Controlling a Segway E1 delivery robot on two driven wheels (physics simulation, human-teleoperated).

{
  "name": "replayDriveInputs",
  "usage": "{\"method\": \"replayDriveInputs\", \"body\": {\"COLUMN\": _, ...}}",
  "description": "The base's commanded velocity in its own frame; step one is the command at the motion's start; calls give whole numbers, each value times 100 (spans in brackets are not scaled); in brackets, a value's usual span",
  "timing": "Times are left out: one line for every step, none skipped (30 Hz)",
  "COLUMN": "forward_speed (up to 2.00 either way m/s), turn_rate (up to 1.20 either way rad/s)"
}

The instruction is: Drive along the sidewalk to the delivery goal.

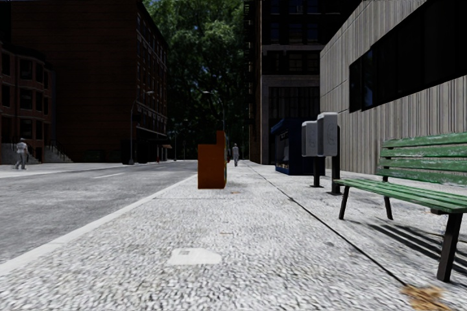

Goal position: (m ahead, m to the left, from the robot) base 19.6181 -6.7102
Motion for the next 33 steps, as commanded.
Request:
{"method": "replayDriveInputs", "body": {"forward_speed": 200, "turn_rate": -48}}
{"method": "replayDriveInputs", "body": {"forward_speed": 200, "turn_rate": -48}}
{"method": "replayDriveInputs", "body": {"forward_speed": 200, "turn_rate": -44}}
{"method": "replayDriveInputs", "body": {"forward_speed": 200, "turn_rate": -31}}
{"method": "replayDriveInputs", "body": {"forward_speed": 200, "turn_rate": -10}}
{"method": "replayDriveInputs", "body": {"forward_speed": 200, "turn_rate": -10}}
{"method": "replayDriveInputs", "body": {"forward_speed": 200, "turn_rate": 0}}
{"method": "replayDriveInputs", "body": {"forward_speed": 200, "turn_rate": 0}}
{"method": "replayDriveInputs", "body": {"forward_speed": 200, "turn_rate": 0}}
{"method": "replayDriveInputs", "body": {"forward_speed": 200, "turn_rate": 0}}
{"method": "replayDriveInputs", "body": {"forward_speed": 200, "turn_rate": 0}}
{"method": "replayDriveInputs", "body": {"forward_speed": 200, "turn_rate": 0}}
{"method": "replayDriveInputs", "body": {"forward_speed": 200, "turn_rate": 0}}
{"method": "replayDriveInputs", "body": {"forward_speed": 200, "turn_rate": 0}}
{"method": "replayDriveInputs", "body": {"forward_speed": 200, "turn_rate": 0}}
{"method": "replayDriveInputs", "body": {"forward_speed": 200, "turn_rate": 0}}
{"method": "replayDriveInputs", "body": {"forward_speed": 200, "turn_rate": 0}}
{"method": "replayDriveInputs", "body": {"forward_speed": 200, "turn_rate": 0}}
{"method": "replayDriveInputs", "body": {"forward_speed": 200, "turn_rate": 0}}
{"method": "replayDriveInputs", "body": {"forward_speed": 200, "turn_rate": 0}}
{"method": "replayDriveInputs", "body": {"forward_speed": 200, "turn_rate": 0}}
{"method": "replayDriveInputs", "body": {"forward_speed": 200, "turn_rate": 0}}
{"method": "replayDriveInputs", "body": {"forward_speed": 200, "turn_rate": 0}}
{"method": "replayDriveInputs", "body": {"forward_speed": 200, "turn_rate": 0}}
{"method": "replayDriveInputs", "body": {"forward_speed": 200, "turn_rate": 0}}
{"method": "replayDriveInputs", "body": {"forward_speed": 200, "turn_rate": 0}}
{"method": "replayDriveInputs", "body": {"forward_speed": 200, "turn_rate": 0}}
{"method": "replayDriveInputs", "body": {"forward_speed": 200, "turn_rate": 0}}
{"method": "replayDriveInputs", "body": {"forward_speed": 200, "turn_rate": 0}}
{"method": "replayDriveInputs", "body": {"forward_speed": 200, "turn_rate": 0}}
{"method": "replayDriveInputs", "body": {"forward_speed": 200, "turn_rate": 0}}
{"method": "replayDriveInputs", "body": {"forward_speed": 200, "turn_rate": 0}}
{"method": "replayDriveInputs", "body": {"forward_speed": 200, "turn_rate": 0}}
